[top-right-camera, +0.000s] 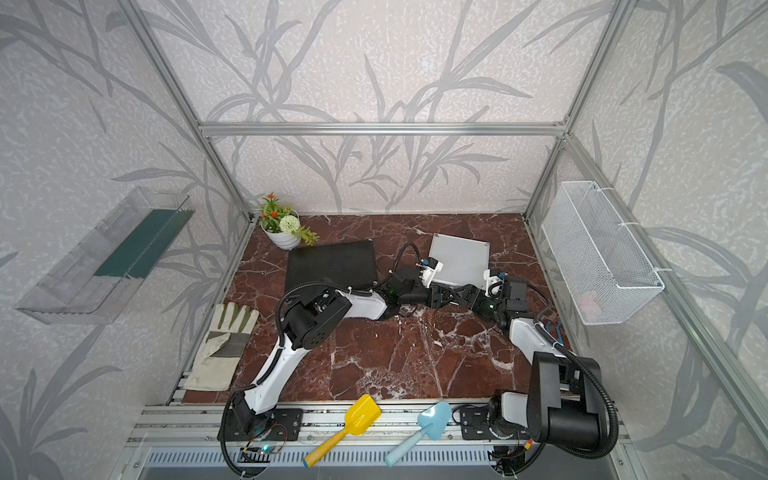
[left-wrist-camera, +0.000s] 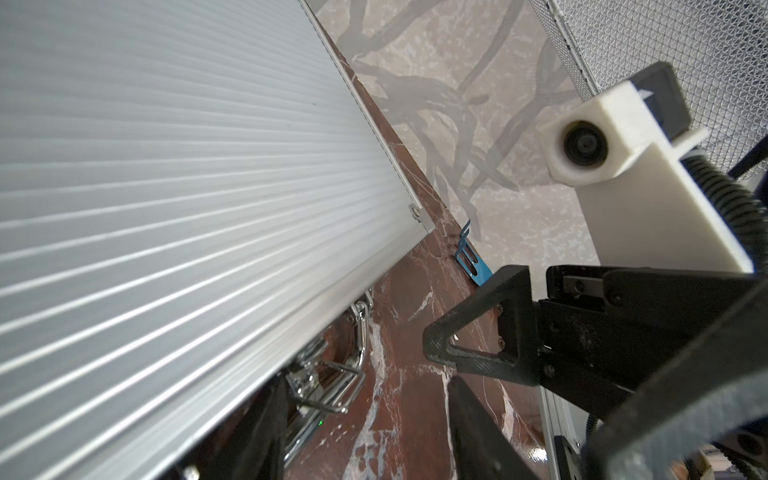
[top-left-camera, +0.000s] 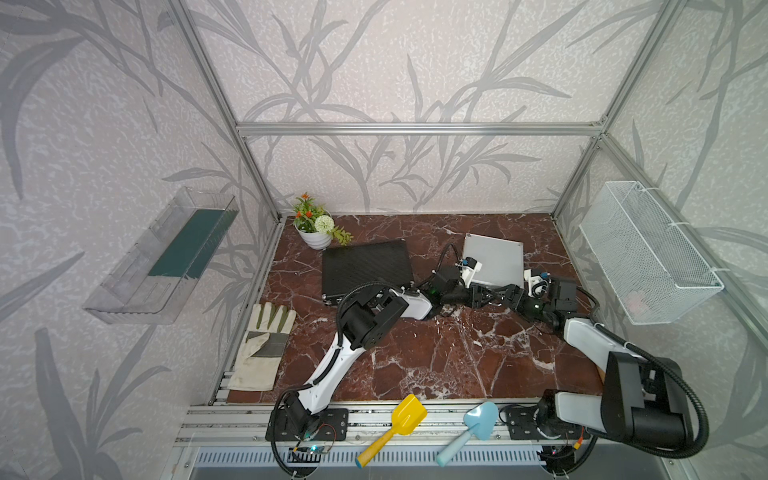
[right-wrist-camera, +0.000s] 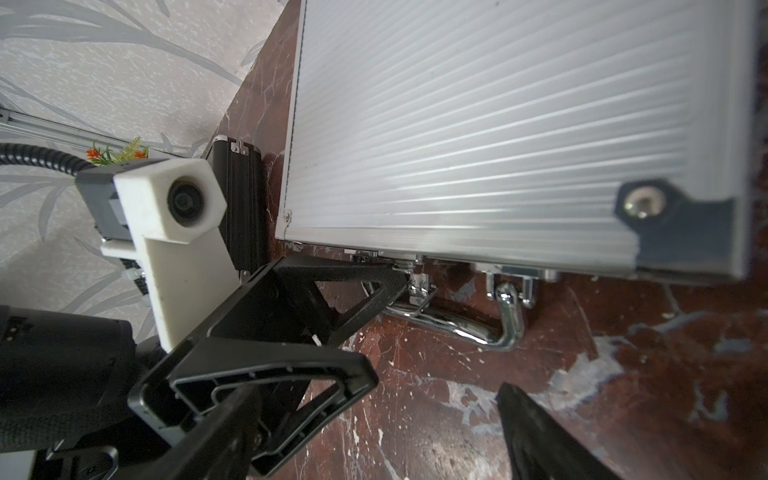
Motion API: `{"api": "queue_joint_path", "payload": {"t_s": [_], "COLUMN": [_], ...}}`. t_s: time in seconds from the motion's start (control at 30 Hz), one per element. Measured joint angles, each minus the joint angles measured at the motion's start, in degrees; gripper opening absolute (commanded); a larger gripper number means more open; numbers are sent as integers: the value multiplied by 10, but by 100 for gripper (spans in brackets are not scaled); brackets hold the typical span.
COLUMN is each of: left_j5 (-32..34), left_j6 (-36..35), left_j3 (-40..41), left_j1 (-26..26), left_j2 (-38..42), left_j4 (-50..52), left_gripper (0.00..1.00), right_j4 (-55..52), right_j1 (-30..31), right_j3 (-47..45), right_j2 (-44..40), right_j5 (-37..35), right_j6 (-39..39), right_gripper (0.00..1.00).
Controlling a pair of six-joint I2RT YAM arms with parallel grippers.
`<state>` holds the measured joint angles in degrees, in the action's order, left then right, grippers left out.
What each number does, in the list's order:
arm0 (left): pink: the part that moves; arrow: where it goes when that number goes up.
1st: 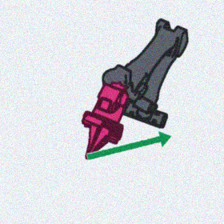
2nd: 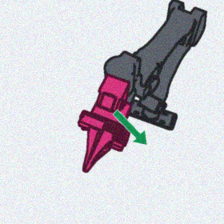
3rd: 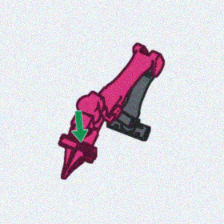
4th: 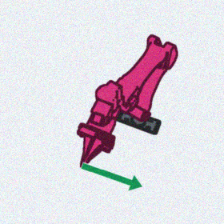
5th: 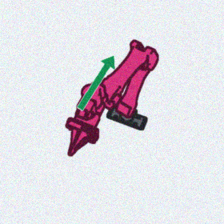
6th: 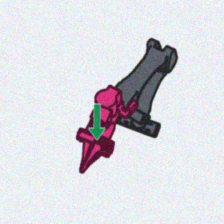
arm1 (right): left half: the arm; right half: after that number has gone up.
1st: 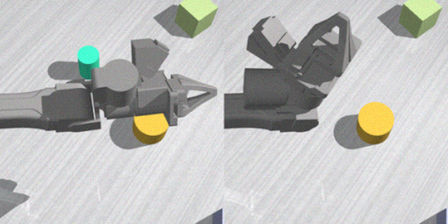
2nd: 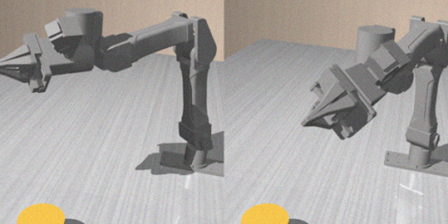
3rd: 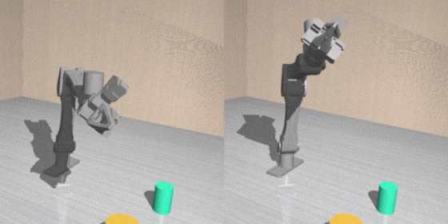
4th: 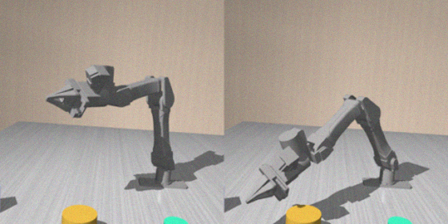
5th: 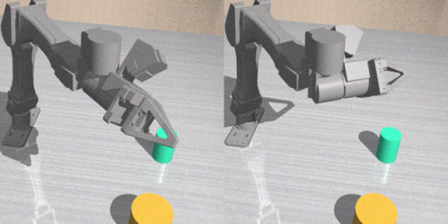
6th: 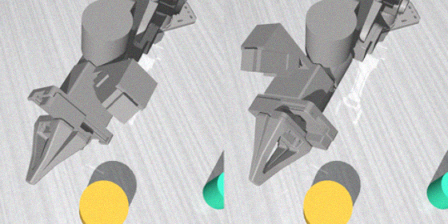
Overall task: Open the poker set cases
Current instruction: Open the fastener on the poker set case.
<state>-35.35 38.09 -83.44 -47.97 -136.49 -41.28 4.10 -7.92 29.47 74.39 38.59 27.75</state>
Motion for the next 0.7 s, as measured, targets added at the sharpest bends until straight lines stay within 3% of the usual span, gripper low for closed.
{"api": "queue_joint_path", "payload": {"t_s": [0.23,0.5,0.7], "left_j5": [-1,52,103], "left_j6": [-13,-37,-41], "left_j3": [45,124,127], "left_j1": [0,2,28], "left_j2": [17,115,186], "left_j4": [-16,4,30], "left_gripper": [52,53,54], "right_j4": [-2,-32,-49], "right_j1": [-6,-54,-88], "right_j3": [0,14,54], "right_j2": [-1,-39,16], "right_j5": [-1,-14,-43], "right_j6": [-4,-31,-67], "right_gripper": [90,90,81]}}
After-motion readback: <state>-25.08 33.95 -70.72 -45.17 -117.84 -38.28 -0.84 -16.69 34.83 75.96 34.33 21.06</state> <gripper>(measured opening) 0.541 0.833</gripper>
